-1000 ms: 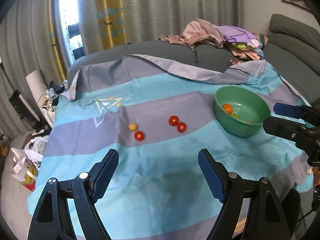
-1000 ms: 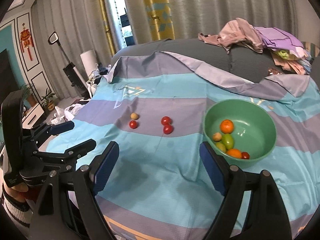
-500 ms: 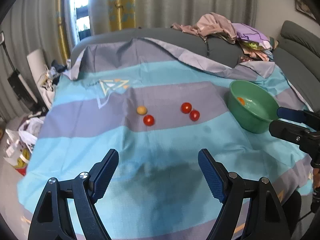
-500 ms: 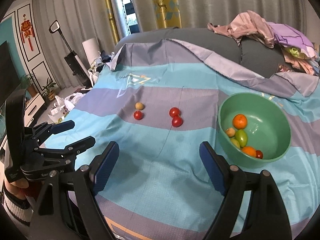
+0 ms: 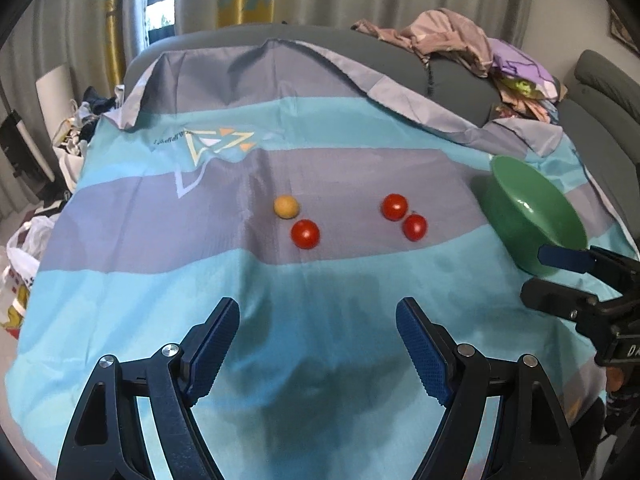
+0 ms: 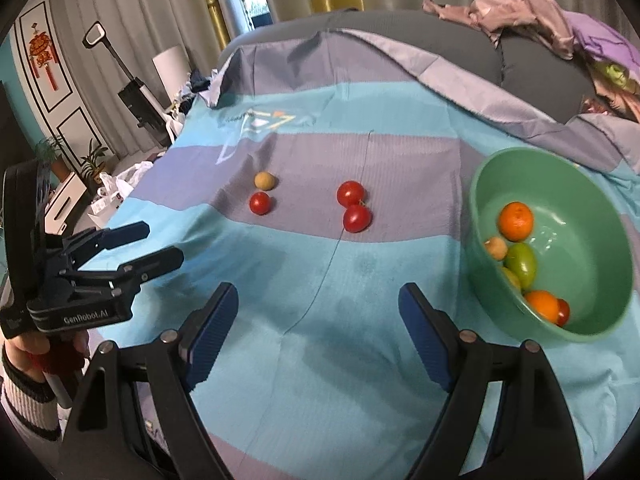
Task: Organize fruits
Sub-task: 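Withdraw both open tools from the bowl back over the remaining tomatoes, then grasp a red cherry tomato with the right tool while the left tool grasps another, then carry both held cherry tomatoes over the green bowl, then open both tools to drop the cherry tomatoes into the bowl, then withdraw both open tools back toward the last tomato and yellow fruit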
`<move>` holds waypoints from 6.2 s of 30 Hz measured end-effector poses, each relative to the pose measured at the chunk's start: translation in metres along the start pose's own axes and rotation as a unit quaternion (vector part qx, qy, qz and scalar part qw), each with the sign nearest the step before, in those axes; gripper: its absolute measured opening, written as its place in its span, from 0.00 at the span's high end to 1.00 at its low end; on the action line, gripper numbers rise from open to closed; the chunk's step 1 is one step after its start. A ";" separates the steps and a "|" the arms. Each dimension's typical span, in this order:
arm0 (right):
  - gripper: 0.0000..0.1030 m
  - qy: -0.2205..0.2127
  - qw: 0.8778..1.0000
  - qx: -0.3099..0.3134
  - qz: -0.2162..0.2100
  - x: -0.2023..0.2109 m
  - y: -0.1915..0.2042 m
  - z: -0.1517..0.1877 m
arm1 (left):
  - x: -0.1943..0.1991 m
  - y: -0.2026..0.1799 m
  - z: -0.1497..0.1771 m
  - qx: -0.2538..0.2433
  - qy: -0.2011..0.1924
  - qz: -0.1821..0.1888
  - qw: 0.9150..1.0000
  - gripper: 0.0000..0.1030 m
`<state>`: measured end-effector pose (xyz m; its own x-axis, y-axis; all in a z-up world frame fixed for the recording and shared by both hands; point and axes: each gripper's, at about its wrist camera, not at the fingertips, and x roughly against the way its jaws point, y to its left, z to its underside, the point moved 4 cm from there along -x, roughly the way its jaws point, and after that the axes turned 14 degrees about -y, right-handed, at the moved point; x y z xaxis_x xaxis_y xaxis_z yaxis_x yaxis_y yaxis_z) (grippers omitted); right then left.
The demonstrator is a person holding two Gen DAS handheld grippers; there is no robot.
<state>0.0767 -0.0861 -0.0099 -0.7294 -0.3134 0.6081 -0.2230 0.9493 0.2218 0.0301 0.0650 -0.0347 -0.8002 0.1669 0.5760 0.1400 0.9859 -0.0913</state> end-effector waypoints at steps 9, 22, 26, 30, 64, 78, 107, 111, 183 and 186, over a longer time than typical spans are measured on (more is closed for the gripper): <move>0.29 0.027 1.000 -0.002 -0.003 -0.067 -0.014 -0.007 | -0.056 0.009 -0.013 -0.020 0.018 0.002 1.000 0.27; 0.49 0.071 0.997 -0.007 0.001 -0.125 -0.027 -0.010 | -0.112 0.009 -0.016 -0.057 0.056 -0.002 0.997 0.48; 0.55 0.076 0.997 0.003 0.005 -0.134 -0.028 -0.012 | -0.123 0.011 -0.013 -0.062 0.073 -0.009 0.995 0.61; 0.63 0.076 0.997 0.001 0.007 -0.138 -0.032 -0.015 | -0.127 0.016 -0.013 -0.051 0.075 -0.010 0.996 0.68; 0.74 0.000 0.999 -0.022 -0.039 -0.004 -0.003 0.009 | 0.000 -0.042 -0.002 -0.034 0.012 0.042 0.998 0.74; 0.74 -0.054 0.998 -0.032 -0.021 0.054 -0.024 0.003 | 0.025 -0.091 -0.018 -0.075 -0.015 0.062 0.995 0.74; 0.73 -0.109 0.987 -0.083 0.087 0.093 -0.138 -0.011 | -0.030 -0.231 -0.060 -0.166 -0.024 0.156 0.973 0.74; 0.73 -0.104 0.986 -0.084 0.095 0.088 -0.147 -0.011 | -0.040 -0.240 -0.060 -0.171 -0.016 0.157 0.972 0.74; 0.27 -0.118 0.982 -0.075 0.130 0.142 -0.117 -0.004 | 0.022 -0.223 -0.050 -0.179 -0.067 0.098 0.977 0.18; 0.27 -0.120 0.982 -0.071 0.126 0.145 -0.108 -0.003 | 0.033 -0.217 -0.050 -0.176 -0.075 0.095 0.977 0.18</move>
<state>-0.0031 -0.2346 0.0568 -0.8853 -0.0367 0.4637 0.0652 0.9773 0.2018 0.0026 -0.1441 0.0444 -0.8133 0.3718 0.4476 0.4649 0.8778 0.1157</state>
